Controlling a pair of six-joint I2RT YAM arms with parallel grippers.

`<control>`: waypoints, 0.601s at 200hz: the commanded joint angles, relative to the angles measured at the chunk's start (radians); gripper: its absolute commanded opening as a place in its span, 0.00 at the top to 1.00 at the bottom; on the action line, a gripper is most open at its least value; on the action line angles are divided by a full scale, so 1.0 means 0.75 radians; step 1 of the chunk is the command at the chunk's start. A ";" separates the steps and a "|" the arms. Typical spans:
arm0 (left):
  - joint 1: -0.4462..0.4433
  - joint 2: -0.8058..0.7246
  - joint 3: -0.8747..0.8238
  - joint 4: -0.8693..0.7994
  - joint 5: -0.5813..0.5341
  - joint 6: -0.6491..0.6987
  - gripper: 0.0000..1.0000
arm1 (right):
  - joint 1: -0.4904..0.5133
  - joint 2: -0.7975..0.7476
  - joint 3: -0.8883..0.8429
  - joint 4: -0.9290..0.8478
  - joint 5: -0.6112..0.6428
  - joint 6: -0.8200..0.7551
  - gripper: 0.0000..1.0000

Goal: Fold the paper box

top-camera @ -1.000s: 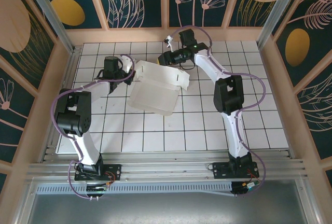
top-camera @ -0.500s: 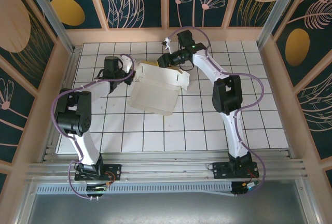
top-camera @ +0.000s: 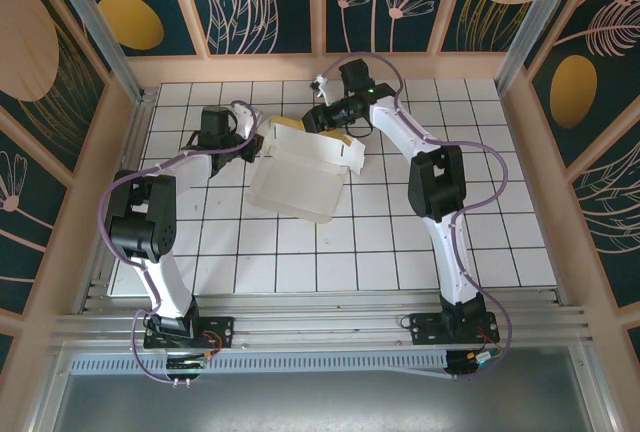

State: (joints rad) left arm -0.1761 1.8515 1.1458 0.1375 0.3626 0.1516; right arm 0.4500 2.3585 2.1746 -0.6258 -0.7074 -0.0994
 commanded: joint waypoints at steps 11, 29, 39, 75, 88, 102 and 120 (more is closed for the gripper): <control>-0.009 0.012 0.075 -0.007 0.061 -0.019 1.00 | 0.024 0.062 0.029 -0.102 0.029 -0.055 0.53; -0.009 0.014 0.091 -0.017 0.074 -0.038 1.00 | 0.024 0.067 0.033 -0.109 0.033 -0.056 0.55; -0.009 0.023 0.110 -0.033 0.073 -0.063 1.00 | 0.025 0.067 0.031 -0.106 0.033 -0.052 0.56; -0.009 0.097 0.226 -0.136 0.122 -0.236 1.00 | 0.027 0.064 0.031 -0.086 0.035 -0.027 0.57; -0.009 0.110 0.235 -0.120 0.174 -0.294 1.00 | 0.030 0.064 0.026 -0.076 0.035 -0.019 0.59; -0.009 0.112 0.235 -0.096 0.215 -0.339 1.00 | 0.030 0.062 0.016 -0.064 0.037 -0.015 0.60; -0.009 0.118 0.247 -0.106 0.244 -0.363 1.00 | 0.033 0.062 0.009 -0.058 0.045 -0.013 0.61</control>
State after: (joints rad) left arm -0.1761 1.9347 1.2831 0.0322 0.4335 -0.0345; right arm 0.4526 2.3665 2.1838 -0.6369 -0.7036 -0.1135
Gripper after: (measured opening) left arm 0.044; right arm 0.397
